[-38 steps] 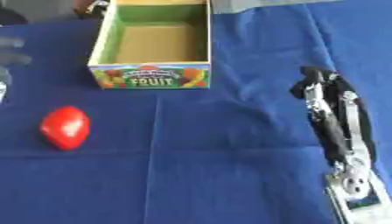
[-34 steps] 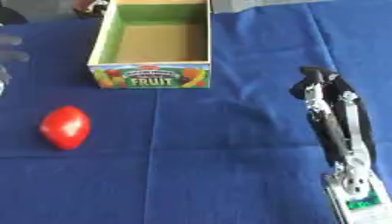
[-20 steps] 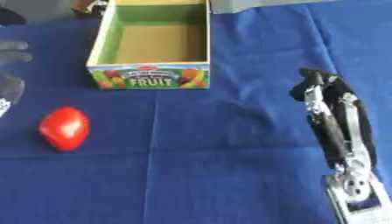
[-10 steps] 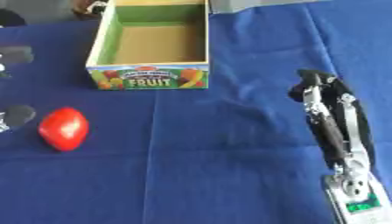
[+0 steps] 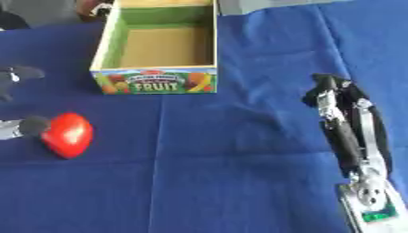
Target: Pick up objects on the table and place them in the box.
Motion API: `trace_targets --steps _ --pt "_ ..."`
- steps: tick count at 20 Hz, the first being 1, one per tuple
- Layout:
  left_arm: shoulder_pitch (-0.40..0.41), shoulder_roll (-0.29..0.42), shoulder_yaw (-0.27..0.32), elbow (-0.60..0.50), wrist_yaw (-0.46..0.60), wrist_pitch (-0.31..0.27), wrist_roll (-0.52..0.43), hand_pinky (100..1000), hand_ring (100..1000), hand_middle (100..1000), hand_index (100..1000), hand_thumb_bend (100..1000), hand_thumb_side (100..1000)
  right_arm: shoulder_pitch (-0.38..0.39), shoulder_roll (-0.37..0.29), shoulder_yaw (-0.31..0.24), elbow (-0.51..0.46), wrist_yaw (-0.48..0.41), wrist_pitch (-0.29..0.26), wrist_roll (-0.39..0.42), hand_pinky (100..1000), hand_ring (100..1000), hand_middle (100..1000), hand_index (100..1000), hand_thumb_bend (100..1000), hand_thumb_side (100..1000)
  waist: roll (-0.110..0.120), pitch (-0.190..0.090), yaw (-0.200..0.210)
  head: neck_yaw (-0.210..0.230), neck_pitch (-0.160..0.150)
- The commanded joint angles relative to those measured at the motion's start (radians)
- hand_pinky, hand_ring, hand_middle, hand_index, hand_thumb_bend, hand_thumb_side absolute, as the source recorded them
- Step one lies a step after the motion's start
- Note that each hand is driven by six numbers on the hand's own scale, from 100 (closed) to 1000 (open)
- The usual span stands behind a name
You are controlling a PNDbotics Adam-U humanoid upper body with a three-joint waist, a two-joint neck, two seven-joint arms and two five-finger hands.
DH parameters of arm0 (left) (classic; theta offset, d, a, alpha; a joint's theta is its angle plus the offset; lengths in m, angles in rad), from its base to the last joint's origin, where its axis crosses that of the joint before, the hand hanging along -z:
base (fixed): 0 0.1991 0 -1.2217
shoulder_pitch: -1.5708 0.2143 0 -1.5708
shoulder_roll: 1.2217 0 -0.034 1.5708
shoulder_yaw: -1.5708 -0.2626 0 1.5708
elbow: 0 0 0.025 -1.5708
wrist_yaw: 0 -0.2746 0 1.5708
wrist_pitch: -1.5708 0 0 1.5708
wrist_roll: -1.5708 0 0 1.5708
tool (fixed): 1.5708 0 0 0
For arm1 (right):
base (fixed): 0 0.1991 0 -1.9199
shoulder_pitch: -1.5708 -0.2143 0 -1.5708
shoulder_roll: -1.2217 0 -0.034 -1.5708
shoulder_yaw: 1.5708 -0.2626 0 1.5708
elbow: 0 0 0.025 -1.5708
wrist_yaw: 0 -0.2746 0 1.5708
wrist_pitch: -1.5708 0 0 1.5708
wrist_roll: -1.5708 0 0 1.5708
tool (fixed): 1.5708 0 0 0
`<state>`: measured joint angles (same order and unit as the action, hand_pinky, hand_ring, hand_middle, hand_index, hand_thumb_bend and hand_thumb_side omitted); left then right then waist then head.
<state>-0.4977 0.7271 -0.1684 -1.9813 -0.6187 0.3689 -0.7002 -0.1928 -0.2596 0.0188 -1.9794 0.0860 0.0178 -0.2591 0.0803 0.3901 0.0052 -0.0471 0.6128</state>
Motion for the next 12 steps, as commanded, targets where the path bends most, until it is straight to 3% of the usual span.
trace_targets --steps 1,6,12 --pt "-0.035 0.076 -0.027 0.003 0.006 0.048 -0.036 727 995 939 1000 833 1000 0.001 -0.010 -0.003 -0.021 -0.003 0.007 -0.004 650 582 510 730 100 717 0.002 -0.027 0.005 -0.006 0.010" --pt "-0.095 0.144 -0.106 0.056 0.141 0.133 -0.035 757 1000 976 1000 795 952 0.009 -0.012 -0.002 -0.021 -0.002 0.013 -0.006 650 578 507 726 100 721 0.009 -0.032 0.014 -0.017 0.019" --pt "-0.142 0.200 -0.182 0.118 0.246 0.202 0.013 734 1000 952 1000 814 945 0.013 -0.014 0.000 -0.021 -0.002 0.021 -0.007 651 573 503 722 100 721 0.011 -0.032 0.017 -0.028 0.018"
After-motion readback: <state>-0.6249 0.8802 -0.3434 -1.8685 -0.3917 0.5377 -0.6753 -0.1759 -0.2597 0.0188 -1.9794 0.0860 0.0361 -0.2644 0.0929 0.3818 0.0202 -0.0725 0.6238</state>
